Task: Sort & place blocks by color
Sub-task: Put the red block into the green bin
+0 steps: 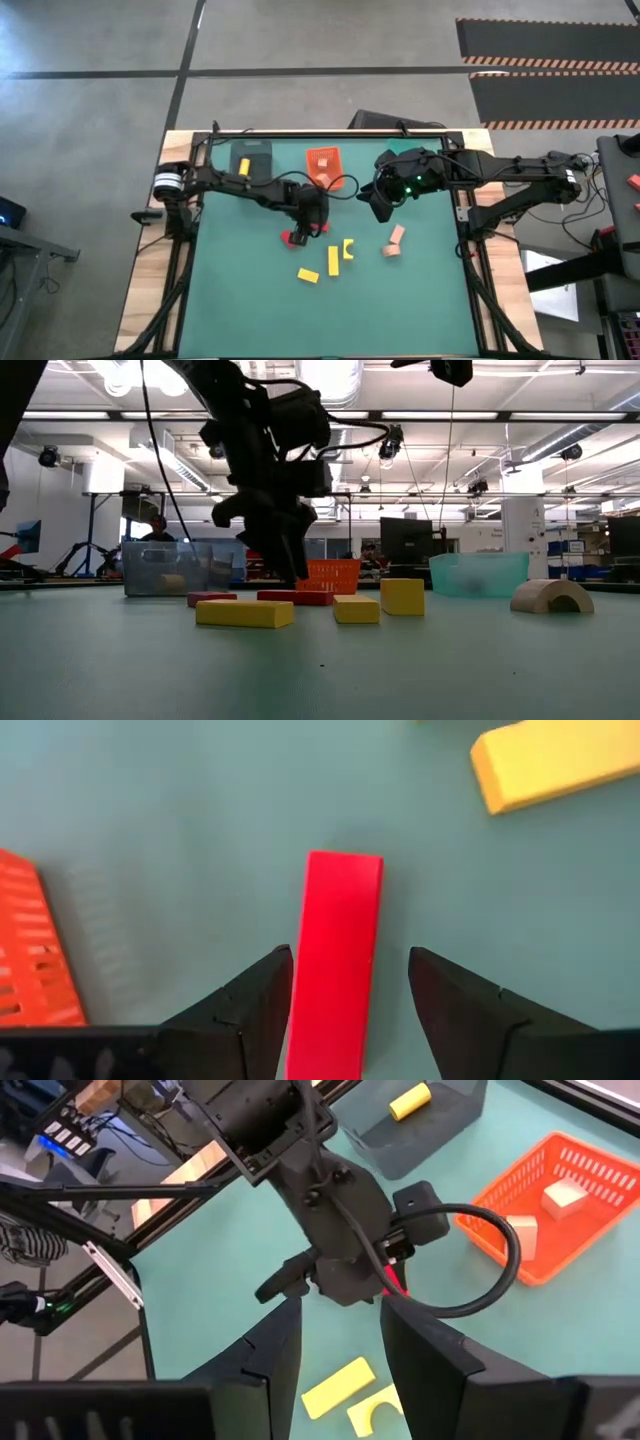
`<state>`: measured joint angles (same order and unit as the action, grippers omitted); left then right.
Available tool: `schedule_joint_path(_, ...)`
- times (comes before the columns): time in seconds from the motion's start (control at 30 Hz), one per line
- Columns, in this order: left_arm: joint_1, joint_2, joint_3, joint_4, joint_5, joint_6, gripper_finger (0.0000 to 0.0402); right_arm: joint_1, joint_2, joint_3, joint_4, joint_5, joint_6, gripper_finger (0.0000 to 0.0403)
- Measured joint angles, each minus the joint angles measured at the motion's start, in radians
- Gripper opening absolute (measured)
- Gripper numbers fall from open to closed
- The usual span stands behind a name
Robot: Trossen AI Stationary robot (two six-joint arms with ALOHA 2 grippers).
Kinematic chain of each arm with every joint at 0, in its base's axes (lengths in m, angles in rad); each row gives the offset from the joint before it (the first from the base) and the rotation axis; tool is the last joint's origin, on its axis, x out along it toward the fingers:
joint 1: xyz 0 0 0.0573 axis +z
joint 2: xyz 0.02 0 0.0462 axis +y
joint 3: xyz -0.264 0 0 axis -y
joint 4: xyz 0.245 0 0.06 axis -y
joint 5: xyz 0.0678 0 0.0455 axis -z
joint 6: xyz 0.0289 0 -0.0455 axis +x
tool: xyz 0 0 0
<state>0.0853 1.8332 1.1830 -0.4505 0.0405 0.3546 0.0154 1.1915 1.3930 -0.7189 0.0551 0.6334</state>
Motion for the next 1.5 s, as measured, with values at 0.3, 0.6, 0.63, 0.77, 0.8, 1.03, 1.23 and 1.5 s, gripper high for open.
schedule_joint_path(0.3,0.023,0.011,-0.015,0.019,0.003,0.002,0.0185,0.0,0.0,-0.002,-0.001,0.001,0.0,0.0123)
schedule_joint_path(0.6,0.027,0.011,-0.029,0.031,0.027,0.002,0.0185,0.0,0.001,-0.002,-0.001,0.02,-0.004,0.0123)
schedule_joint_path(0.63,0.027,0.011,-0.03,0.032,0.027,0.002,0.0185,0.0,0.001,-0.002,-0.002,0.026,-0.005,0.0123)
schedule_joint_path(0.77,0.027,0.011,-0.03,0.058,0.028,0.002,0.0185,0.0,0.001,-0.002,-0.003,0.027,-0.005,0.0123)
schedule_joint_path(0.8,0.027,0.011,-0.03,0.064,0.029,0.002,0.0185,0.0,0.001,-0.002,-0.003,0.027,-0.005,0.0123)
schedule_joint_path(1.03,0.027,0.03,-0.03,0.075,0.036,0.002,0.0185,0.0,0.001,-0.002,-0.003,0.027,-0.005,0.0123)
schedule_joint_path(1.23,0.027,0.063,-0.03,0.076,0.068,-0.002,0.0185,0.0,0.001,-0.002,-0.003,0.027,-0.001,0.0123)
schedule_joint_path(1.5,0.027,0.072,-0.03,0.076,0.075,-0.007,0.0156,0.0,0.001,-0.002,-0.003,0.027,0.002,0.0123)
